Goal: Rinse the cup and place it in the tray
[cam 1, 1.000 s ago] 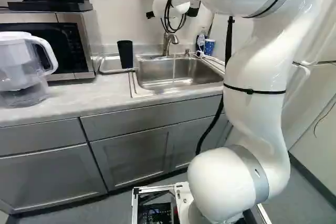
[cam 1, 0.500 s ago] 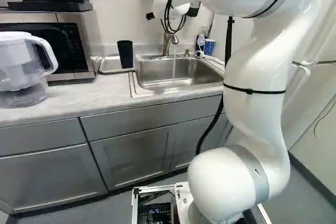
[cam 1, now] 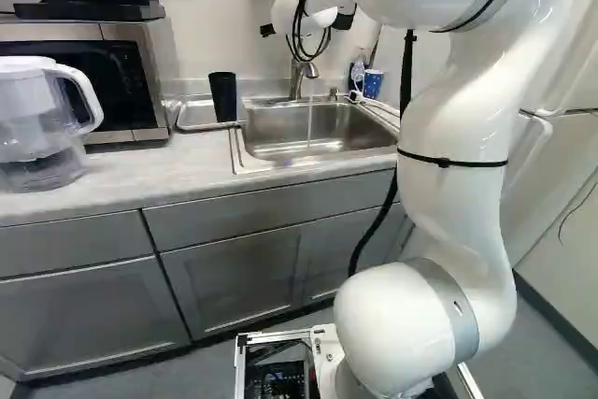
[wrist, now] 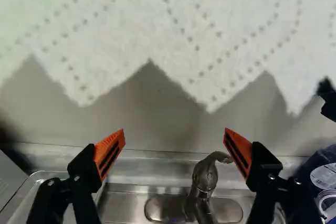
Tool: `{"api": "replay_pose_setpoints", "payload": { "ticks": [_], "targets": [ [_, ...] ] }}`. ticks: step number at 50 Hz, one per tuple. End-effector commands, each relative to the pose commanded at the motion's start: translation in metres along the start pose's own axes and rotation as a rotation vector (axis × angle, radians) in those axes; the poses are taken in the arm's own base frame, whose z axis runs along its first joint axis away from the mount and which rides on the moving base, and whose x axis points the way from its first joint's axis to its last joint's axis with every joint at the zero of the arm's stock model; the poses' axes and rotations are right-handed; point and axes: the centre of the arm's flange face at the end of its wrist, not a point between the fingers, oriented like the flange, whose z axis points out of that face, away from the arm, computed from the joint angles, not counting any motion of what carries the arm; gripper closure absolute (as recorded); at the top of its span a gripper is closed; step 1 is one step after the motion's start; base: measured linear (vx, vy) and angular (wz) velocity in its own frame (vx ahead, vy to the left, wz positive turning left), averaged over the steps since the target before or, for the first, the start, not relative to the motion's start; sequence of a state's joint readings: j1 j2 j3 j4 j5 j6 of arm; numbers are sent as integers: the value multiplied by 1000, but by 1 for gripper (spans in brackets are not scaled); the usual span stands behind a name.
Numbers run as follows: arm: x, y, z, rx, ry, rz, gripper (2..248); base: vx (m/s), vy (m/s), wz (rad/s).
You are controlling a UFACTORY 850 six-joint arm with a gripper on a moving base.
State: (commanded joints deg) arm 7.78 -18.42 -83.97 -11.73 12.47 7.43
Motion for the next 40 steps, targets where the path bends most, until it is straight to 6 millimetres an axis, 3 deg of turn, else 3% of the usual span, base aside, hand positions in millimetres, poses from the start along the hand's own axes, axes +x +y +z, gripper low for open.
{"api": "replay_pose_setpoints", "payload": {
  "ticks": [40],
  "targets": [
    [0, 0, 0, 0, 0, 0, 3, 0, 0, 0]
  ]
}}
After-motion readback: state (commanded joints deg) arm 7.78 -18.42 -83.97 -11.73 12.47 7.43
